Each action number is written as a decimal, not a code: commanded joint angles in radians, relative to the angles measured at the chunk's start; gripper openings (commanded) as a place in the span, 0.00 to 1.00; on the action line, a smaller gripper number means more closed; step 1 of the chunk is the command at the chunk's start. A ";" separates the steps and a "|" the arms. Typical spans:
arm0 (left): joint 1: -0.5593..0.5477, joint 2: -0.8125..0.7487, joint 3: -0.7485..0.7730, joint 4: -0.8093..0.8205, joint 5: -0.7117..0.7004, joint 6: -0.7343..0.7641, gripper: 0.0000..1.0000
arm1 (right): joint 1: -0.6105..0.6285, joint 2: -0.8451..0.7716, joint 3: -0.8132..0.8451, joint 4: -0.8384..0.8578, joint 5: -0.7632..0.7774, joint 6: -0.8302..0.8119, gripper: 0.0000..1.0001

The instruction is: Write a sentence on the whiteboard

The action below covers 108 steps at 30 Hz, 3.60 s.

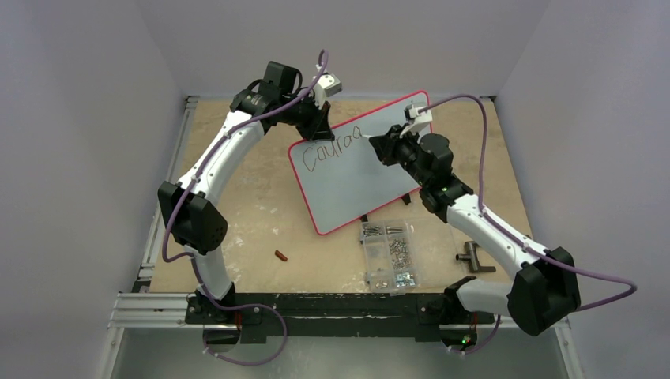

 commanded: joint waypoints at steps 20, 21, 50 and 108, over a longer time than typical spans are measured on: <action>-0.032 0.028 -0.003 -0.116 -0.057 0.113 0.00 | -0.001 -0.031 -0.065 -0.006 -0.052 0.023 0.00; -0.033 0.029 -0.003 -0.116 -0.057 0.114 0.00 | -0.001 -0.029 -0.062 -0.004 -0.056 0.024 0.00; -0.033 0.029 -0.001 -0.119 -0.070 0.112 0.00 | -0.002 -0.140 -0.016 0.090 -0.007 0.062 0.00; -0.033 0.038 0.000 -0.114 -0.047 0.106 0.00 | -0.050 0.014 0.026 0.096 0.013 0.037 0.00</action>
